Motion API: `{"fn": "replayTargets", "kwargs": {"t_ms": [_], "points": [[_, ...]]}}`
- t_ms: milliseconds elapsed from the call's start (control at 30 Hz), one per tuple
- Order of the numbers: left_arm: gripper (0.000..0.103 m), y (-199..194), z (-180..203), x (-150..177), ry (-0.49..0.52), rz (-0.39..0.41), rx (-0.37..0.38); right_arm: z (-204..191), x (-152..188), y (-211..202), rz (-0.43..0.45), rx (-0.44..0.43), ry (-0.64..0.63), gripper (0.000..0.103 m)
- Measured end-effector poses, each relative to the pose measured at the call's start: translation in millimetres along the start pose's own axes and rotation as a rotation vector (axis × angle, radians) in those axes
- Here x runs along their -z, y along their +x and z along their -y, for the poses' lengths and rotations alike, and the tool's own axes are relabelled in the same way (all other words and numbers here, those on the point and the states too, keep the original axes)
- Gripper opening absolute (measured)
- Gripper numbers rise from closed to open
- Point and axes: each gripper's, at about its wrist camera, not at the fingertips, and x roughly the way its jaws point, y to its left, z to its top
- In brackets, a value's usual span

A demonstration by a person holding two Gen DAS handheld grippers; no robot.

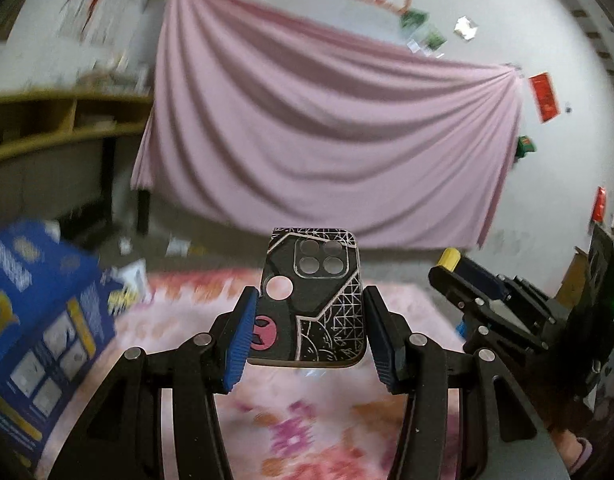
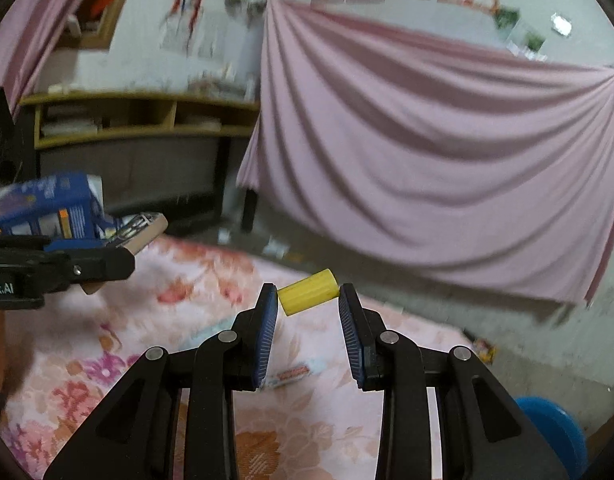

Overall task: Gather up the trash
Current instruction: 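Lift the phone case and sponge and carry both over the blue basin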

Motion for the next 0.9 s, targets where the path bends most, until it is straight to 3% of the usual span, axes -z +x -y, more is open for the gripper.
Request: {"fn": "replayTargets", "kwargs": {"t_ms": [167,433,733,900], "points": [[0.046,-18,40,-17,0.071,0.111,0.041,20,-4,-37,0.156,0.033,0.095,0.029],[0.046,-38,90,-35,0.222,0.201,0.06,56,-9,-97,0.338,0.108,0.162,0.029],[0.046,-32,158,-31,0.328,0.22,0.131,102,6,-143,0.407,0.23,0.185,0.029],[0.046,-21,194,-25,0.363,0.182,0.188,124,18,-164,0.41,0.294,0.207,0.029]]}}
